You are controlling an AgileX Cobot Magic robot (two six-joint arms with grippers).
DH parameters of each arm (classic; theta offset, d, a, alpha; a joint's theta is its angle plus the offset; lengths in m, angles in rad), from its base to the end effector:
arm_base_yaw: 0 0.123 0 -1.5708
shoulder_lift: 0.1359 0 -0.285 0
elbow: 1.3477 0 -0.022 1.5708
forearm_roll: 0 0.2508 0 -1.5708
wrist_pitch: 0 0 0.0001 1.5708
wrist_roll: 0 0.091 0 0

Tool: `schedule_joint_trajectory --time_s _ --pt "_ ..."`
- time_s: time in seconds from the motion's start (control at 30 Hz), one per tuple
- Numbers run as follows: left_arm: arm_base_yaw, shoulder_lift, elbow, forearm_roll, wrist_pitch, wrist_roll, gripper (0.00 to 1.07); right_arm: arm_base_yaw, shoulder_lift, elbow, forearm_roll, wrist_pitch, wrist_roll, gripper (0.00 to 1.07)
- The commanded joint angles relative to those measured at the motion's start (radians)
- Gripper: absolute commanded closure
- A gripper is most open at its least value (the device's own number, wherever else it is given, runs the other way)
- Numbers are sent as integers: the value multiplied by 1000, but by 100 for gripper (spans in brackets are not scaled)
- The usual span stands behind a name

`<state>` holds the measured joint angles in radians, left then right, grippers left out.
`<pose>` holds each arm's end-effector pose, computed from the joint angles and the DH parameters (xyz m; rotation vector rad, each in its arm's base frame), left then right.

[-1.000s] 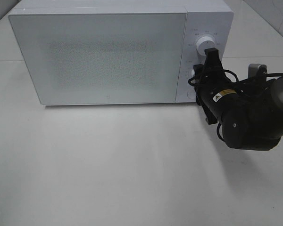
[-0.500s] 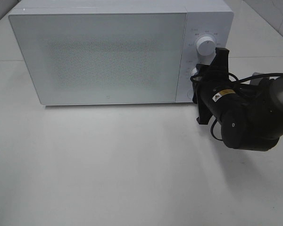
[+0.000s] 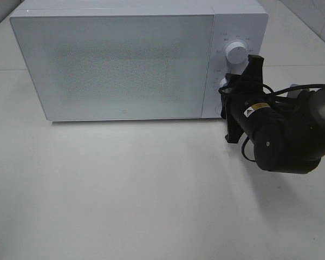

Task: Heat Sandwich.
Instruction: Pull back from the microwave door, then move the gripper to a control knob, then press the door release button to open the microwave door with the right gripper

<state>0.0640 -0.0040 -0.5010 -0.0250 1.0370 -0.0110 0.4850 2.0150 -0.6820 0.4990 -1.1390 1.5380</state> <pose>-0.0045 -0.0023 0.2795 -0.0747 2.0140 0.0039 0.3175 0.1226 0.1177 1.3951 1.2726 1.2423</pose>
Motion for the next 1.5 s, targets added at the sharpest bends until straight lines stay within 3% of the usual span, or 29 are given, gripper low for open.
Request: schedule_joint_trajectory --time_s 0.03,0.17,0.27,0.33,0.37,0.6,1.5 --pt "0 -25 5 -8 -3 1 7 -9 -16 -27 -45 -205 -13 90" --pt "0 -25 5 -8 -3 1 7 -9 -16 -27 -45 -206 -13 85" --pt "0 -25 5 -8 -3 1 8 -9 -16 -27 -45 -209 -28 68" --pt "0 -25 5 -8 -3 1 8 -9 -16 -27 -44 -212 -41 64" --pt "0 -25 5 -8 -3 1 8 -9 -16 -27 -44 -214 -43 54" --pt "0 -25 5 -8 -3 1 8 -9 -16 -18 -43 -210 -45 26" --pt "0 -25 5 -8 -3 1 8 -9 -223 317 -249 -178 -73 31"
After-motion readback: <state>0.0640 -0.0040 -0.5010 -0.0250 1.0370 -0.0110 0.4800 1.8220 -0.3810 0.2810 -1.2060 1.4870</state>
